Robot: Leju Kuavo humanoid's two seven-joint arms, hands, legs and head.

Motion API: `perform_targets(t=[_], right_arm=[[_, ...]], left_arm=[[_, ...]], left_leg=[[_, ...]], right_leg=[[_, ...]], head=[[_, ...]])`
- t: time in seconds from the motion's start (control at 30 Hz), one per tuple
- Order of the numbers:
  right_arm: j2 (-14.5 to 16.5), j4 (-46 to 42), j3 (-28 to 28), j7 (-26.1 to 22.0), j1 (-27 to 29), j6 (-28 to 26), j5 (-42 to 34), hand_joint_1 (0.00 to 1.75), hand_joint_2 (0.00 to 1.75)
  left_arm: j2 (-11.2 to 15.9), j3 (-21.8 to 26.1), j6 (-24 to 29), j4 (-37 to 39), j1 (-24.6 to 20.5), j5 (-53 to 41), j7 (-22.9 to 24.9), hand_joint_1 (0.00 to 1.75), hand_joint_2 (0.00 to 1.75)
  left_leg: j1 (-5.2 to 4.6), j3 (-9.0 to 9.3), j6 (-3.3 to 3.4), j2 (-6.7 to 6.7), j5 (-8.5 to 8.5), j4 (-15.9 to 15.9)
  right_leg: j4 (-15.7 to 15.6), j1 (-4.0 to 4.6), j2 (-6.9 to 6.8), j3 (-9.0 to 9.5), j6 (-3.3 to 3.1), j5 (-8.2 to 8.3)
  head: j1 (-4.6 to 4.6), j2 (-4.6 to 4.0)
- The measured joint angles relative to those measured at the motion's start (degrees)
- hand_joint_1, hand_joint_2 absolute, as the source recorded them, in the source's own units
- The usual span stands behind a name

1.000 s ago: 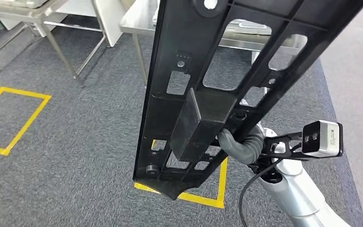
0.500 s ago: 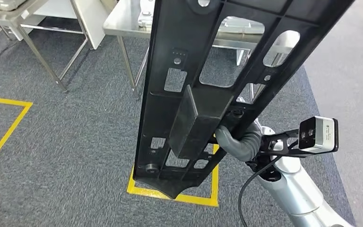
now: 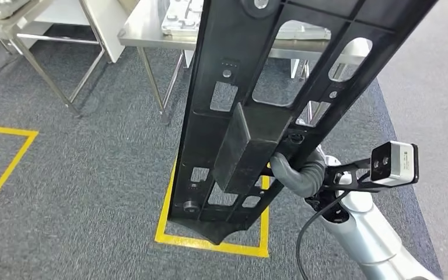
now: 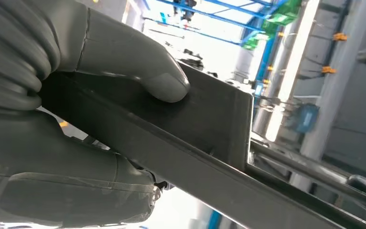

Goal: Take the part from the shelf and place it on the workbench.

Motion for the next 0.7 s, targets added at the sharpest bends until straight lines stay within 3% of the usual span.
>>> perform_targets(t=[0.03, 0.1, 0.13, 0.17, 0.2, 0.27, 0.3, 0.33, 0.47, 0.53, 0.63, 0.67, 0.7], right_arm=[[0.01, 0.00, 0.04, -0.03, -0.05, 0.07, -0.02, 1.75, 1.75], [0.01, 0.10, 0.20, -0.08, -0.09, 0.26, -0.06, 1.75, 1.75], [0.01, 0.19, 0.28, -0.09, -0.05, 0.33, -0.07, 1.75, 1.75], [0.01, 0.27, 0.36, -0.09, -0.02, 0.40, -0.07, 1.75, 1.75], [0.01, 0.33, 0.40, -0.09, -0.01, 0.46, -0.07, 1.75, 1.75], [0.01, 0.38, 0.40, -0.11, -0.09, 0.57, -0.08, 1.75, 1.75], [0.01, 0.40, 0.42, -0.13, -0.15, 0.58, -0.10, 1.75, 1.75], [0.02, 0.43, 0.44, -0.15, -0.21, 0.57, -0.12, 1.75, 1.75], [0.01, 0.52, 0.48, -0.18, -0.48, 0.37, -0.26, 1.75, 1.75], [0.01, 0.56, 0.47, -0.20, -0.85, 0.21, -0.32, 1.75, 1.75], [0.01, 0.74, 0.50, -0.17, -1.02, -0.08, -0.36, 1.75, 1.75], [0.01, 0.82, 0.52, -0.15, -0.99, -0.14, -0.36, 1.75, 1.75], [0.01, 0.90, 0.55, -0.15, -0.99, -0.14, -0.37, 1.75, 1.75]], left_arm=[[0.01, 0.00, 0.02, 0.00, 0.00, 0.00, -0.04, 0.00, 1.75], [0.00, 0.00, 0.10, 0.00, 0.11, 0.01, -0.06, 0.00, 1.75], [0.00, 0.00, 0.13, 0.00, 0.22, 0.01, -0.06, 0.00, 1.75], [0.01, 0.00, 0.16, 0.00, 0.36, 0.01, -0.06, 0.00, 1.75], [0.01, 0.00, 0.18, 0.00, 0.49, 0.01, -0.06, 0.00, 1.75], [0.07, 0.01, 0.20, 0.00, 0.66, 0.01, -0.07, 0.00, 1.75], [0.10, 0.01, 0.22, 0.00, 0.69, -0.01, -0.08, 0.00, 1.75], [0.14, 0.01, 0.26, 0.00, 0.69, 0.00, -0.08, 0.00, 1.75], [0.13, 0.00, 0.56, 0.00, 0.69, 0.01, -0.03, 0.00, 1.75], [0.09, 0.00, 0.72, 0.00, 0.63, 0.01, 0.00, 0.00, 1.75], [0.08, 0.01, 0.84, 0.00, 0.57, 0.02, 0.04, 0.00, 1.75], [0.08, 0.01, 0.84, 0.00, 0.62, 0.03, 0.08, 0.00, 1.75], [0.07, 0.02, 0.85, 0.00, 0.67, 0.06, 0.13, 0.00, 1.75]], left_leg=[[0.08, -1.62, -0.20, -0.06, -1.27, 3.27], [0.11, -6.80, -0.42, -0.09, -3.92, 11.86], [0.12, -9.20, -0.44, -0.09, -4.22, 14.95], [0.11, -10.63, -0.36, -0.10, -3.21, 15.85], [0.09, -10.91, -0.16, -0.11, -0.93, 14.42], [-0.13, -8.70, 0.63, -0.21, 4.94, 6.80], [-0.38, -7.40, 1.12, -0.27, 6.74, 3.34], [-0.63, -6.40, 1.57, -0.31, 7.32, 0.93], [-0.60, -4.30, 2.79, -0.43, 5.91, -1.90], [-0.32, -2.73, 3.24, -0.51, 5.40, -2.77], [-0.31, -1.02, 3.42, -0.60, 4.09, -3.07], [-0.29, -0.36, 3.36, -0.64, 3.54, -3.07], [-0.26, 0.45, 3.24, -0.68, 2.93, -3.07]], right_leg=[[-0.15, -0.06, 0.03, 0.63, -0.33, -0.32], [-0.18, 0.14, 0.14, 1.58, -0.72, -1.16], [-0.18, 0.26, 0.26, 2.12, -0.79, -1.63], [-0.18, 0.37, 0.42, 2.77, -0.80, -2.15], [-0.18, 0.47, 0.57, 3.59, -0.78, -2.75], [-0.28, 0.61, 0.72, 5.40, -0.61, -4.09], [-0.38, 0.65, 0.80, 6.03, -0.39, -4.64], [-0.53, 0.65, 0.85, 6.39, -0.09, -5.02], [1.33, 0.60, 0.89, 6.03, 1.38, -4.34], [6.68, 0.48, 0.79, 2.91, 1.91, -4.62], [15.66, 0.09, 0.71, -4.47, 2.49, -8.46], [16.37, -0.04, 0.68, -6.00, 2.64, -9.10], [15.18, -0.17, 0.60, -6.62, 2.72, -8.41]], head=[[-0.14, 0.01], [-0.38, 0.01], [-0.39, 0.01], [-0.41, 0.00], [-0.42, 0.01], [-0.38, 0.01], [-0.31, 0.02], [-0.28, 0.02], [-0.23, 0.02], [-0.14, 0.01], [-0.06, 0.01], [-0.06, 0.01], [-0.05, 0.01]])
